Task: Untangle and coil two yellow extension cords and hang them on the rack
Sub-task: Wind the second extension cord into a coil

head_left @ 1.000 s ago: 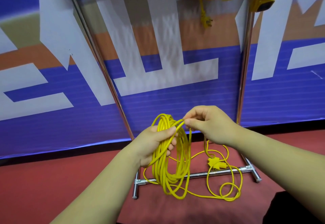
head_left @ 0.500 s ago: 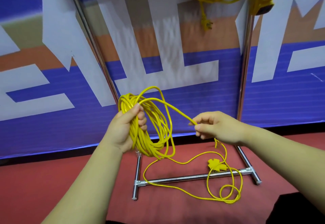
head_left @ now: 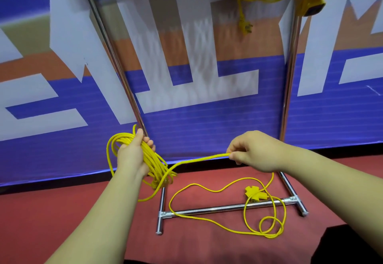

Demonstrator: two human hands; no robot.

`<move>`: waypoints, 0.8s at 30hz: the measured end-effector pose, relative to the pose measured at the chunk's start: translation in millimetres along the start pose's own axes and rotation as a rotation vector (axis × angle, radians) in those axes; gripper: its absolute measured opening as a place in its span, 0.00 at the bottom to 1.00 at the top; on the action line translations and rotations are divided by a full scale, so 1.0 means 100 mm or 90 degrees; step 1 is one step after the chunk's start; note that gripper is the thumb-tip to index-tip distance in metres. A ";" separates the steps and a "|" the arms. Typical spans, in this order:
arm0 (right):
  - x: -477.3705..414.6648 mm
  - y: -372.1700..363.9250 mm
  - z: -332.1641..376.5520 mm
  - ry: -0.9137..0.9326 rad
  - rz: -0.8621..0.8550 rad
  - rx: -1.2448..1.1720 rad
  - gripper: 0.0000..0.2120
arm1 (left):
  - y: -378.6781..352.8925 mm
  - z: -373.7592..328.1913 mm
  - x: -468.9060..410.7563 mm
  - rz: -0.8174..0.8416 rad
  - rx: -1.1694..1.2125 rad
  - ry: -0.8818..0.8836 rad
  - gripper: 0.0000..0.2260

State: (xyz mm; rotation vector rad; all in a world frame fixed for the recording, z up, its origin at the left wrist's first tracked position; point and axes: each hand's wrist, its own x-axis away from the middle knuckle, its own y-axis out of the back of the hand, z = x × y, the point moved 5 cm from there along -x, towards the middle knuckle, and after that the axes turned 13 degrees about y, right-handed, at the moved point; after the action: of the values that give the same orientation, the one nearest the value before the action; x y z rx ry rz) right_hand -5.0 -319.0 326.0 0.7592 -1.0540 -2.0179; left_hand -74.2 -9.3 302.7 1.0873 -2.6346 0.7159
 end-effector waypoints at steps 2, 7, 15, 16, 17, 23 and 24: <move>-0.01 -0.04 0.08 0.029 0.026 0.028 0.05 | 0.00 -0.04 0.01 0.010 0.046 0.035 0.11; -0.02 -0.11 0.19 0.058 0.079 0.086 0.07 | -0.09 -0.06 0.05 0.074 0.125 0.104 0.12; 0.05 -0.06 0.27 0.036 0.123 0.254 0.10 | -0.19 -0.03 0.08 0.176 0.140 0.120 0.11; 0.05 -0.07 0.26 0.026 0.131 0.274 0.10 | -0.19 -0.02 0.06 0.173 0.144 0.119 0.11; 0.06 -0.08 0.25 0.015 0.140 0.292 0.10 | -0.19 -0.02 0.06 0.170 0.150 0.119 0.11; 0.02 -0.04 0.25 -0.021 0.079 0.368 0.08 | -0.14 -0.02 0.02 0.092 0.173 0.126 0.10; 0.02 0.00 0.26 -0.020 0.047 0.354 0.08 | -0.13 -0.02 0.02 0.073 0.162 0.123 0.11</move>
State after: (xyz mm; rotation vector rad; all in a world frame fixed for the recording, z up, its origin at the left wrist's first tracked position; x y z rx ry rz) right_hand -25.8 -309.5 338.3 0.9492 -1.6672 -1.6864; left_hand -66.6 -17.4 309.4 0.8783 -2.5043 1.1445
